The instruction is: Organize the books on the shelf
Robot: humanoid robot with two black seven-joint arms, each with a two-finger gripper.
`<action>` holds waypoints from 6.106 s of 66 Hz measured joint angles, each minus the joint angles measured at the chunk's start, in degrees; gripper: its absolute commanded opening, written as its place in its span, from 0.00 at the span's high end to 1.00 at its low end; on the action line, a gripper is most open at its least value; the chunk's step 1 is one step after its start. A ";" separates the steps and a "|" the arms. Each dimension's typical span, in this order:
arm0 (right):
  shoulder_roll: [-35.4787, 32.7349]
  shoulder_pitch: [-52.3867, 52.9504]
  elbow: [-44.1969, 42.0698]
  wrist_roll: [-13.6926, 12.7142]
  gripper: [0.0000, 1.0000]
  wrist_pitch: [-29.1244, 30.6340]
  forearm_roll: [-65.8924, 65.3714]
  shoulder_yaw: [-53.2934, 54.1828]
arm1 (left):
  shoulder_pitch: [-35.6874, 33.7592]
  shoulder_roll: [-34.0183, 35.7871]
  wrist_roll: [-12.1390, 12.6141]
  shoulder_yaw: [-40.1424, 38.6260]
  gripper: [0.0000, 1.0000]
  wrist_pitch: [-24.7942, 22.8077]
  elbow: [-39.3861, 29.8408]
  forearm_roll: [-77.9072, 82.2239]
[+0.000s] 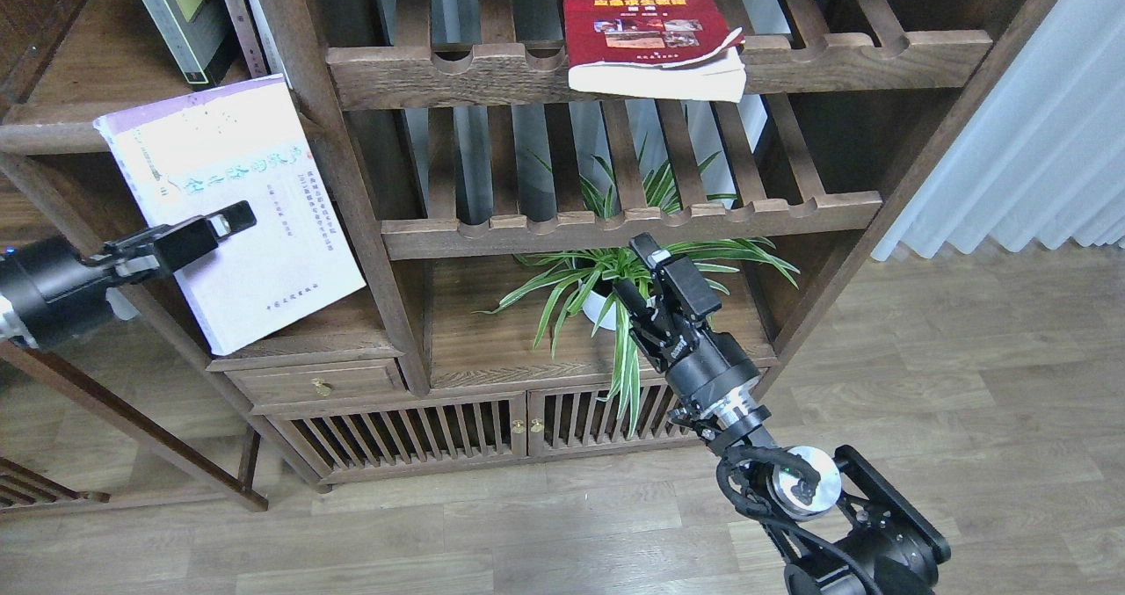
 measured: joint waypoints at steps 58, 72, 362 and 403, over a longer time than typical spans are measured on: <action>0.00 0.51 -0.06 -0.02 0.03 -0.02 -0.34 -0.55 | 0.03 7.45 0.35 -6.35 0.92 0.00 3.91 -4.15; -0.01 0.70 -0.09 -0.06 0.03 -0.02 -0.41 -0.68 | -0.17 7.33 0.50 -9.30 0.93 0.00 7.22 -5.64; 0.00 0.35 -0.96 0.00 0.02 0.92 -1.10 -6.87 | -40.93 -14.54 -20.00 9.94 0.33 6.73 28.53 47.50; 0.00 0.19 -1.06 0.00 0.02 1.73 -1.11 -6.87 | -43.57 -20.99 -25.13 6.49 0.12 6.93 28.40 31.77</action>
